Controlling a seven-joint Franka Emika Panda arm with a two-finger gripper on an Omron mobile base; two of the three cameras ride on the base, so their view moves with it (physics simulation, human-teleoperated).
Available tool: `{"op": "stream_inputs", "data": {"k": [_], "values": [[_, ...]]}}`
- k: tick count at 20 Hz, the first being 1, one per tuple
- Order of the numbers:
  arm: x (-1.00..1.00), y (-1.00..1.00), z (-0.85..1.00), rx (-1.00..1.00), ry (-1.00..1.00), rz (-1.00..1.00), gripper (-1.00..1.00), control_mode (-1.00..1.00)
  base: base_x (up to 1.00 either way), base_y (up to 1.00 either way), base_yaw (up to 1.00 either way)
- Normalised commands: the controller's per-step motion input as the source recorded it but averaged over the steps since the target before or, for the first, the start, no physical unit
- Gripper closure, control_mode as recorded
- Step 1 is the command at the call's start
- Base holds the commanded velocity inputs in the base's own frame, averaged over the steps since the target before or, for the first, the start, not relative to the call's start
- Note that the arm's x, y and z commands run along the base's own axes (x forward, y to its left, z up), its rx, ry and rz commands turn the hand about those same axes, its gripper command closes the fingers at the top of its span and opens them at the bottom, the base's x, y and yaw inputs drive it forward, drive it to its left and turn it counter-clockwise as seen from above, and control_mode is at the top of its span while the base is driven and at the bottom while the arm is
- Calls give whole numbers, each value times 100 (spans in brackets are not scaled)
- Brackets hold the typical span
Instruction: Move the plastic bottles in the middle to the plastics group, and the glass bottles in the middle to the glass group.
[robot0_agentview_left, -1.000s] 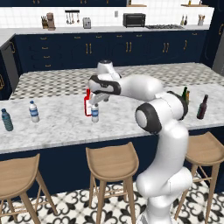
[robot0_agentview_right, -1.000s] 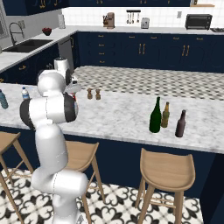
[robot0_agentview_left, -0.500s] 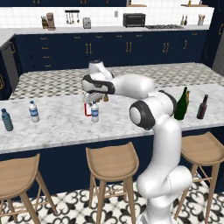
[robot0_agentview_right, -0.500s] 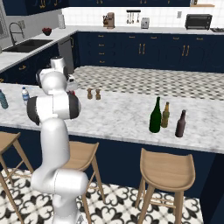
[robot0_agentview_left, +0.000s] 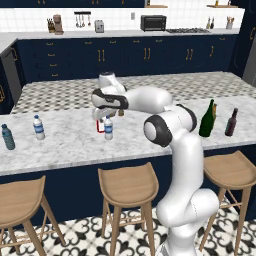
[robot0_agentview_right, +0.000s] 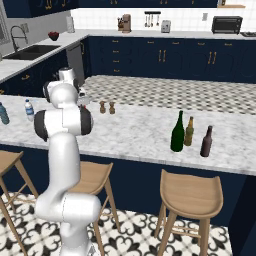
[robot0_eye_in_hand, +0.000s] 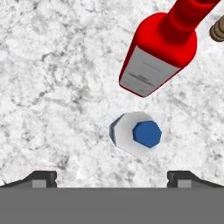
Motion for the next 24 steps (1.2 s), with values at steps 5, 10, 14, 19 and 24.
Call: {"op": "stream_inputs", "data": {"k": [5,10,14,19,24], "values": [[1,0,-20,5,-4,-5,-100,-100,0,0,0],[14,0,-1,0,1,-3,-100,-100,0,0,0],[25,0,0,0,0,-1,-100,-100,0,0,0],[33,0,0,0,0,0,-100,-100,0,0,0],[1,0,-5,0,0,0,-100,-100,0,0,0]]}}
